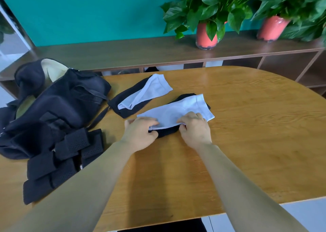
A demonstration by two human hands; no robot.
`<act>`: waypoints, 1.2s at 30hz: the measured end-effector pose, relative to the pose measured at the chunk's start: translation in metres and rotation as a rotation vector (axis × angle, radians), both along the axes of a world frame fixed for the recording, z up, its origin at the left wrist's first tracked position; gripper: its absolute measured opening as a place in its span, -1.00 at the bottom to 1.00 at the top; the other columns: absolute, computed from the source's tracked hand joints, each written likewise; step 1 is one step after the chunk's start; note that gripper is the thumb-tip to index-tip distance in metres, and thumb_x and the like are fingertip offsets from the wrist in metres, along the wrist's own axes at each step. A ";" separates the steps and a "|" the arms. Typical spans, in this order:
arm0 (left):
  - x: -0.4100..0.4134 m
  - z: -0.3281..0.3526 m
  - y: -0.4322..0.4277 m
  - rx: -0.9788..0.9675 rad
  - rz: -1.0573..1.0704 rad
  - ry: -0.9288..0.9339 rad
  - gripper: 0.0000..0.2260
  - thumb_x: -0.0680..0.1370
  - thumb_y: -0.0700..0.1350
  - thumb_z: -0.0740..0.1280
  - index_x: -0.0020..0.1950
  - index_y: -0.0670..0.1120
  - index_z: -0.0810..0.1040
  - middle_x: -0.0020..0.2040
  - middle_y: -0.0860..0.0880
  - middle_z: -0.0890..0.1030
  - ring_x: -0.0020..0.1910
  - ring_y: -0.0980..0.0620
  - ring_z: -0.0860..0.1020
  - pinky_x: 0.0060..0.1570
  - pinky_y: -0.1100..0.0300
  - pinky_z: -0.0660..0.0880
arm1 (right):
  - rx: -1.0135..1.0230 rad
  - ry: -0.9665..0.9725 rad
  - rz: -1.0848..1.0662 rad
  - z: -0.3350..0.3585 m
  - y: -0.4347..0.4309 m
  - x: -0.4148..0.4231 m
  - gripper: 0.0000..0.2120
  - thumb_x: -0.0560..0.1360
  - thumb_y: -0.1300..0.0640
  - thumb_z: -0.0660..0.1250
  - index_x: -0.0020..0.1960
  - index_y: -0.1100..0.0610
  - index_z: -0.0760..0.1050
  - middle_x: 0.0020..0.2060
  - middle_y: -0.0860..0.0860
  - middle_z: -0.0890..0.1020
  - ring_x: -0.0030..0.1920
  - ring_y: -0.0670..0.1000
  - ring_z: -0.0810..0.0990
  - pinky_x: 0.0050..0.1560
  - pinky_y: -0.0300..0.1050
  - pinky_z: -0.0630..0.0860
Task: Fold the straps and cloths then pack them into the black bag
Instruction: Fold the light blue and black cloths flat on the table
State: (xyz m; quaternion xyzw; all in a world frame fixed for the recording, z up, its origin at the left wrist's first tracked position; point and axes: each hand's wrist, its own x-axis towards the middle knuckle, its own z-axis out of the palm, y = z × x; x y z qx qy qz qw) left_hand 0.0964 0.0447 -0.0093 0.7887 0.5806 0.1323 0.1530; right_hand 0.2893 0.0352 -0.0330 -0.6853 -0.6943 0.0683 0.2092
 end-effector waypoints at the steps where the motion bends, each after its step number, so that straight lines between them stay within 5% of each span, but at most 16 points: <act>1: -0.001 0.001 0.001 -0.014 0.009 -0.039 -0.72 0.55 -0.13 0.19 0.17 0.11 0.56 0.14 0.24 0.53 0.25 0.19 0.37 0.18 0.23 -0.01 | -0.008 0.010 0.004 0.001 0.000 0.001 -0.71 0.53 0.16 0.19 0.18 0.02 0.57 0.10 -0.02 0.54 0.13 0.05 0.42 0.16 -0.10 0.36; 5: -0.002 0.006 0.001 0.123 0.041 -0.067 -0.72 0.60 -0.17 0.15 0.02 0.17 0.57 -0.15 0.19 0.52 -0.02 0.15 0.45 0.10 0.23 0.09 | 0.020 -0.001 -0.028 0.006 -0.003 0.001 -0.73 0.55 0.17 0.17 0.15 0.05 0.59 0.03 -0.01 0.58 0.11 0.06 0.44 0.11 -0.08 0.38; 10: 0.003 0.035 -0.005 0.277 0.041 -0.186 -0.70 0.62 -0.20 0.19 0.20 0.13 0.57 -0.02 0.13 0.61 -0.02 0.11 0.48 0.08 0.29 0.01 | 0.111 -0.075 -0.134 0.015 -0.009 0.007 -0.74 0.51 0.21 0.23 0.14 0.08 0.57 0.02 0.00 0.61 0.17 0.09 0.42 0.07 -0.10 0.33; 16: -0.003 0.064 -0.027 0.387 -0.043 -0.238 -0.68 0.58 -0.27 0.22 0.14 0.09 0.62 -0.04 0.20 0.58 -0.06 0.20 0.41 0.20 0.18 0.10 | 0.190 -0.007 -0.234 0.031 -0.029 0.010 -0.82 0.41 0.33 0.25 -0.32 0.15 0.50 -0.31 0.00 0.59 -0.03 0.10 0.45 -0.18 -0.08 0.26; 19: -0.012 0.064 -0.045 0.350 -0.058 -0.196 -0.70 0.61 -0.22 0.20 0.14 0.13 0.59 -0.01 0.18 0.61 0.01 0.15 0.48 0.20 0.17 0.13 | 0.239 0.040 -0.216 0.040 -0.048 0.014 -0.79 0.39 0.33 0.23 -0.22 0.11 0.59 -0.28 -0.02 0.62 -0.02 0.10 0.47 -0.13 -0.07 0.30; 21: -0.019 0.063 -0.059 0.269 -0.073 -0.225 -0.74 0.62 -0.17 0.20 0.15 0.11 0.59 -0.07 0.15 0.63 -0.04 0.09 0.53 0.20 0.11 0.34 | 0.276 0.075 -0.220 0.046 -0.062 0.020 -0.73 0.39 0.25 0.17 -0.13 0.10 0.64 -0.26 0.01 0.64 -0.04 0.10 0.49 -0.11 -0.06 0.27; 26: -0.021 0.076 -0.091 0.079 -0.050 -0.438 -0.80 0.59 -0.17 0.23 0.09 0.02 0.61 -0.05 0.14 0.64 -0.05 0.10 0.57 -0.06 0.20 0.49 | 0.293 -0.021 -0.310 0.067 -0.087 0.032 -0.69 0.27 0.24 0.09 -0.21 0.13 0.60 -0.46 0.03 0.50 -0.19 0.13 0.43 -0.19 -0.07 0.14; 29: -0.018 0.067 -0.102 0.006 -0.026 -0.267 -0.81 0.59 -0.18 0.21 0.12 0.00 0.55 -0.03 0.06 0.61 -0.12 0.05 0.54 -0.22 0.27 0.43 | 0.078 -0.188 -0.282 0.079 -0.097 0.027 -0.84 0.37 0.29 0.19 -0.21 0.06 0.46 -0.46 -0.05 0.35 -0.17 0.08 0.36 -0.15 -0.09 0.14; 33: -0.017 0.039 -0.115 -0.076 0.019 -0.031 -0.68 0.61 -0.14 0.20 0.38 -0.02 0.42 0.20 -0.05 0.57 0.09 -0.04 0.55 0.03 0.15 0.51 | -0.145 -0.327 -0.252 0.067 -0.103 0.013 -0.82 0.45 0.23 0.16 -0.07 0.01 0.46 -0.30 -0.06 0.48 -0.03 0.03 0.43 -0.07 -0.07 0.21; 36: -0.016 0.029 -0.118 -0.062 0.060 0.082 -0.58 0.64 -0.09 0.17 0.50 0.01 0.24 0.31 -0.05 0.51 0.21 -0.07 0.52 0.14 0.05 0.50 | -0.118 -0.332 -0.259 0.049 -0.104 0.012 -0.76 0.44 0.26 0.16 0.00 -0.01 0.47 -0.22 -0.05 0.55 0.07 0.03 0.43 -0.06 -0.07 0.20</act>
